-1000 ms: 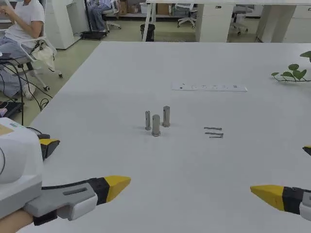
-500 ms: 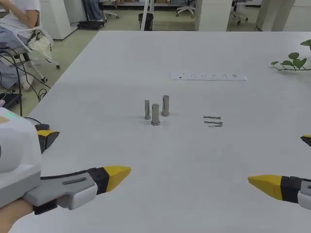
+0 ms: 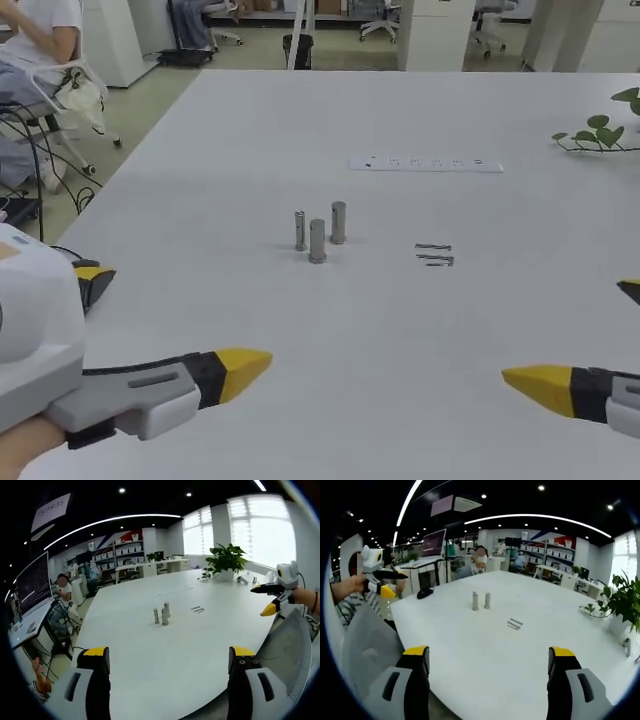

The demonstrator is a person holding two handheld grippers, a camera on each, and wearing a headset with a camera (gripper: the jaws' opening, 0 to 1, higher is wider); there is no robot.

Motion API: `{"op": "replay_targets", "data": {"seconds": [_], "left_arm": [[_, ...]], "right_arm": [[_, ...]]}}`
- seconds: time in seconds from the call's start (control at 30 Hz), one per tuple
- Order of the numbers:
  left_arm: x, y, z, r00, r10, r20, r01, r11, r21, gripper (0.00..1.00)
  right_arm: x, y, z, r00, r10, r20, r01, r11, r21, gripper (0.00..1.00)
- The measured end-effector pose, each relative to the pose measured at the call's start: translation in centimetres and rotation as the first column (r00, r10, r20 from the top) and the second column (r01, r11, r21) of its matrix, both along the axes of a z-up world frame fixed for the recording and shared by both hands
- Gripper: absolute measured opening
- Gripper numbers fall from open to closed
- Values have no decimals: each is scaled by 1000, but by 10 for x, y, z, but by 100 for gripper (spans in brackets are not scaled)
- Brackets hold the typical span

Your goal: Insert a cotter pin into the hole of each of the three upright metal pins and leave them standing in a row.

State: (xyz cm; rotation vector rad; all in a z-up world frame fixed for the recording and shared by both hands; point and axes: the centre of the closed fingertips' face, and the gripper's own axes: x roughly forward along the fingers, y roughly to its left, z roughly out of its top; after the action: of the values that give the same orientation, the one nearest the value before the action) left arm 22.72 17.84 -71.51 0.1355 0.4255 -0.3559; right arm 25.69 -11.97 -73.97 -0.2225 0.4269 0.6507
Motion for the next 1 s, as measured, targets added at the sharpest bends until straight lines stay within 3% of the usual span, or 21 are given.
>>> {"op": "replay_targets", "data": {"seconds": [0.57, 0.87, 1.0], "left_arm": [[4, -1, -4, 1000, 7, -6, -7, 999, -33, 98], [6, -2, -7, 1000, 8, -13, -8, 1000, -23, 96], [5, 0, -6, 1000, 11, -8, -12, 1000, -14, 91]], "right_arm": [[8, -12, -7, 999, -47, -11, 47, 999, -23, 92], [14, -12, -7, 998, -55, -11, 54, 998, -10, 85], [17, -8, -8, 999, -50, -15, 50, 999, 0, 84]]}}
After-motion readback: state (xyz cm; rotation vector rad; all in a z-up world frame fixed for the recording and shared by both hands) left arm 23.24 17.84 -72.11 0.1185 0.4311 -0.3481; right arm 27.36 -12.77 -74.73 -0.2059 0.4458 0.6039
